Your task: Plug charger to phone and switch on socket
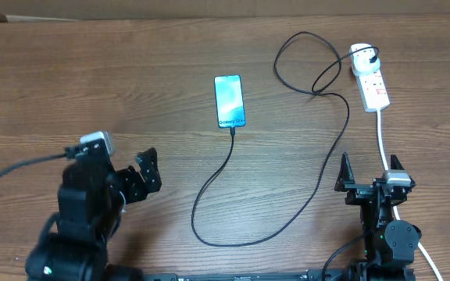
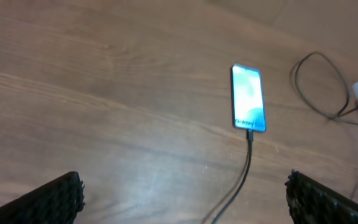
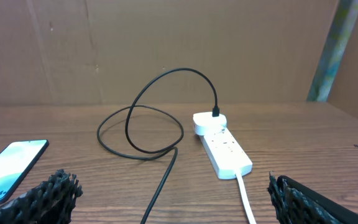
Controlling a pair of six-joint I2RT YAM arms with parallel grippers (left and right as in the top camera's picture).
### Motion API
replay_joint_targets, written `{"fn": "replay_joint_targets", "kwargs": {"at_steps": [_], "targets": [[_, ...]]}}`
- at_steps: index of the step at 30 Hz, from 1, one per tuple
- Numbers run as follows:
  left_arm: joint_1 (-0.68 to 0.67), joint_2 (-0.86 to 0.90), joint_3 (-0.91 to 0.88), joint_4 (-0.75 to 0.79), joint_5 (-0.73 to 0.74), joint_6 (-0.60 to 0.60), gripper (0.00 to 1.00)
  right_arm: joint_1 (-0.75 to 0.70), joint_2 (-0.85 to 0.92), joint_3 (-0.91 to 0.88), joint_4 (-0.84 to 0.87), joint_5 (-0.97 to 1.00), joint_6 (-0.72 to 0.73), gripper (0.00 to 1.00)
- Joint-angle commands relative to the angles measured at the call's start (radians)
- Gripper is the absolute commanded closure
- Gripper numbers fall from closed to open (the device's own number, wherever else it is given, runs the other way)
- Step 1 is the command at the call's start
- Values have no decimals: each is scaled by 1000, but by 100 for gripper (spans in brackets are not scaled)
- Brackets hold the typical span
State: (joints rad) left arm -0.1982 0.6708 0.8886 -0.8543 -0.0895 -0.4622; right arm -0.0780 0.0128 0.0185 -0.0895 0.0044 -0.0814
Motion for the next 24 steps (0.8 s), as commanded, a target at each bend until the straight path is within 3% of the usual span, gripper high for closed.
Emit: {"fn": "replay_joint_targets", "kwargs": {"at_steps": [1,8,18,24], "targets": [[2,-88,-115,93,6,23,0,-2,-10,-11,5,2,6,0],[2,-232,-318,372,113,201,0,-2,-10,-11,5,2,6,0],[21,-379,-467,527,123,202,0,-2,-10,-11,5,2,6,0],[48,-449,-533,621,207,282,0,-2,-10,-11,5,2,6,0]]}}
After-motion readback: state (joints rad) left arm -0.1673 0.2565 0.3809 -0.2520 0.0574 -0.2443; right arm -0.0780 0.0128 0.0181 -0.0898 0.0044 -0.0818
